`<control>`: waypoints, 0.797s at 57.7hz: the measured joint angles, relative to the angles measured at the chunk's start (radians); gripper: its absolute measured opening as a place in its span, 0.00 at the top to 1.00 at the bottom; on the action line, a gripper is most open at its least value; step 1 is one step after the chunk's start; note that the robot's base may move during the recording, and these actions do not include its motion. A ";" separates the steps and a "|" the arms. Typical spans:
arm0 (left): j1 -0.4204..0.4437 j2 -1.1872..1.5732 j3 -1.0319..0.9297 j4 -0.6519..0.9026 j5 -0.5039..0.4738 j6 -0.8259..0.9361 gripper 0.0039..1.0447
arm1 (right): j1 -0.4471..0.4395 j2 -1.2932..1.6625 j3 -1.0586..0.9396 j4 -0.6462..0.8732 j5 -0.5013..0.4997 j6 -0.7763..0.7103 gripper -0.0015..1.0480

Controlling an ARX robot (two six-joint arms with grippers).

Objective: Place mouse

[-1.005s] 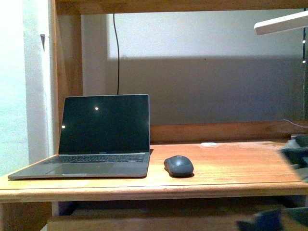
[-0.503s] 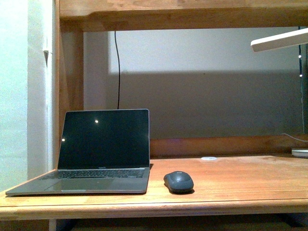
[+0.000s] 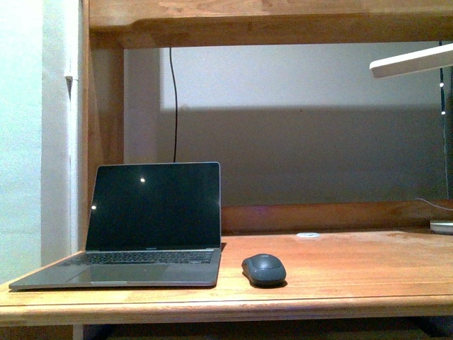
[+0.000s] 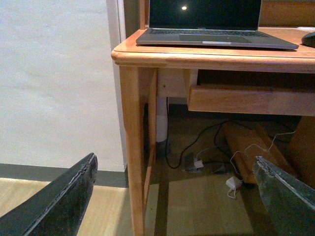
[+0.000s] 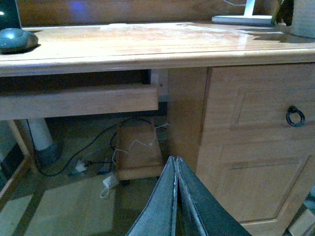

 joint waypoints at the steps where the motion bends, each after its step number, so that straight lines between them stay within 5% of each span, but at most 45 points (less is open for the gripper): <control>1: 0.000 0.000 0.000 0.000 -0.001 0.000 0.07 | 0.000 -0.002 0.000 -0.001 -0.004 0.000 0.97; 16: 0.000 0.000 0.000 0.000 0.000 0.000 0.07 | 0.000 -0.008 0.000 0.002 -0.002 0.000 0.97; 46: 0.000 0.000 0.000 0.000 0.000 0.000 0.07 | 0.000 -0.008 0.000 0.002 -0.002 -0.001 0.17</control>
